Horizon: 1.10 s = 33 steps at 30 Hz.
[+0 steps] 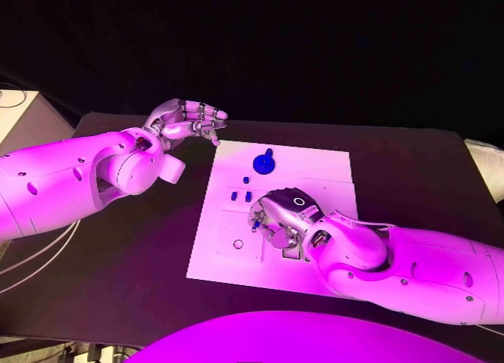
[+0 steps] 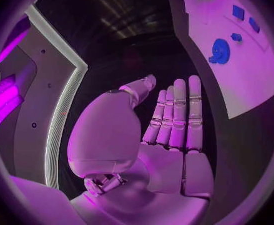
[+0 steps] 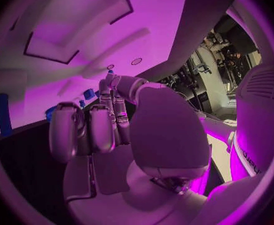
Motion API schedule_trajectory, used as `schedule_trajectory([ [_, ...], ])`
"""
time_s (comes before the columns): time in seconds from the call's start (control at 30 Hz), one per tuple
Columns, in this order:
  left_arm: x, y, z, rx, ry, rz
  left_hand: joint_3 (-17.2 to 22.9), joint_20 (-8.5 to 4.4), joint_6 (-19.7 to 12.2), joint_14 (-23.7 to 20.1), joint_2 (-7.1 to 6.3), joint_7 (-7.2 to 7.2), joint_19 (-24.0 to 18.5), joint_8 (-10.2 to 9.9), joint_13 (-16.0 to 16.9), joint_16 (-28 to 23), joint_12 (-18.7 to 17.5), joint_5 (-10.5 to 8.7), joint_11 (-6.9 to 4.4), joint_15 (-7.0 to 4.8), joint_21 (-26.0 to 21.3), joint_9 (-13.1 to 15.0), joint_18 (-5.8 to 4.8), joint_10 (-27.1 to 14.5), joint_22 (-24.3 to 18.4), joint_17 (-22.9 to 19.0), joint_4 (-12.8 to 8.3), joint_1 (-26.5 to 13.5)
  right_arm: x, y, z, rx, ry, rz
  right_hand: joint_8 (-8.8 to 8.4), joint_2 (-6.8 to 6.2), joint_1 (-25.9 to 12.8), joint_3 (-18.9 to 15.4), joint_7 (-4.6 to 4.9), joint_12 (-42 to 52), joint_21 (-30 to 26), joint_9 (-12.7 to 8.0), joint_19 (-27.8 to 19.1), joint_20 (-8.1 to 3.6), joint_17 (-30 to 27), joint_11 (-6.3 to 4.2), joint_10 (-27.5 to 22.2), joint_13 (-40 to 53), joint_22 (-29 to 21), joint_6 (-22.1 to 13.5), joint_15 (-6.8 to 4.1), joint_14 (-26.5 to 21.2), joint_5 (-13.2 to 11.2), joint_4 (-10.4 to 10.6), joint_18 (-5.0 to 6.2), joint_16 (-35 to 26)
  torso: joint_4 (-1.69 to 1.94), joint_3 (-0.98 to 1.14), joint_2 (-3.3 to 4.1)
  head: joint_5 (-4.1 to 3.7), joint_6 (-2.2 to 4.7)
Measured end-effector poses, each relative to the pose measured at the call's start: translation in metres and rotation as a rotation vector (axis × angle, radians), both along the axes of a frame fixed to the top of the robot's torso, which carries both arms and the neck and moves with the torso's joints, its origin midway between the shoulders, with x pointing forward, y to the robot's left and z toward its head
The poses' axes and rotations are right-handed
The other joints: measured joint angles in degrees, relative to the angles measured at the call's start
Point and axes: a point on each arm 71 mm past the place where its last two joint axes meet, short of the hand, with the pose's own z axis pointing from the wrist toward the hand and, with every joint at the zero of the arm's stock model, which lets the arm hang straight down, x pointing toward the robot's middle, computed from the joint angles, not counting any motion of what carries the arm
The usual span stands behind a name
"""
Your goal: Assemble the parts on the task board
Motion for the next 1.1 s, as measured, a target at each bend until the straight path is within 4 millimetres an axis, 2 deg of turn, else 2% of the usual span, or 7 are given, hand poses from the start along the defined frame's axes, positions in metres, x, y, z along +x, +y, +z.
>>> schedule_trajectory([
  [0.33,0.0000,-0.0001,-0.0005,0.001,0.006,-0.006,0.0,0.00,0.0,0.0,0.00,0.00,0.0,0.0,0.0,0.0,0.0,0.00,0.21,0.00,0.0,0.0,0.00,-0.2,-0.1,0.0,0.0,0.0,0.0000,0.0009,-0.0029,-0.010,0.006,0.006,-0.05,0.00,0.0,0.2,-0.10,-0.1,0.0,0.0,0.0,0.00,-0.1,-0.20,0.2,0.1,0.0,-0.1,0.00,0.0,0.0,-0.2,0.00,0.0,-0.03,0.01,0.01,0.07,-0.02],
  [0.63,0.0000,0.0000,-0.0008,0.002,0.009,-0.008,0.0,0.00,0.0,0.0,0.00,0.00,0.0,0.0,0.0,0.0,0.0,0.00,0.21,0.00,0.0,0.0,0.00,-0.2,-0.1,0.0,0.0,0.0,0.0005,0.0016,-0.0049,-0.022,0.012,0.009,-0.13,0.00,0.0,0.2,0.02,-0.1,0.0,0.0,0.0,0.00,-0.1,-0.36,0.4,0.1,0.0,0.0,0.01,0.0,0.2,-0.2,0.01,0.0,-0.02,0.00,0.01,-0.21,-0.02],
  [0.67,0.0000,0.0000,-0.0008,0.002,0.009,-0.008,0.0,0.00,0.0,0.0,0.00,0.00,0.0,0.0,0.0,0.0,0.0,0.00,0.21,0.00,0.0,0.0,0.00,-0.2,-0.1,0.0,0.0,0.0,0.0006,0.0017,-0.0052,-0.024,0.013,0.009,-0.21,0.00,0.0,0.2,0.03,-0.1,0.0,0.0,0.0,0.00,-0.1,-0.65,0.7,0.0,0.0,0.1,0.01,0.0,0.2,-0.2,0.01,0.0,-0.03,0.00,0.01,-0.26,-0.02],
  [1.1,0.0000,0.0002,-0.0010,0.002,0.011,-0.010,0.0,0.00,0.0,0.0,0.00,0.00,0.0,0.0,0.0,0.0,0.0,0.00,0.20,-0.01,0.0,0.0,0.00,-0.2,-0.1,0.0,0.0,0.0,0.0022,0.0058,-0.0067,-0.047,0.010,0.018,-0.03,0.00,0.0,0.2,0.01,-0.2,-0.5,0.0,0.0,0.00,-0.5,-1.27,1.3,0.0,0.0,0.0,0.01,0.0,0.2,-0.2,0.01,-0.2,-0.03,0.01,0.01,-0.72,-0.02],
])
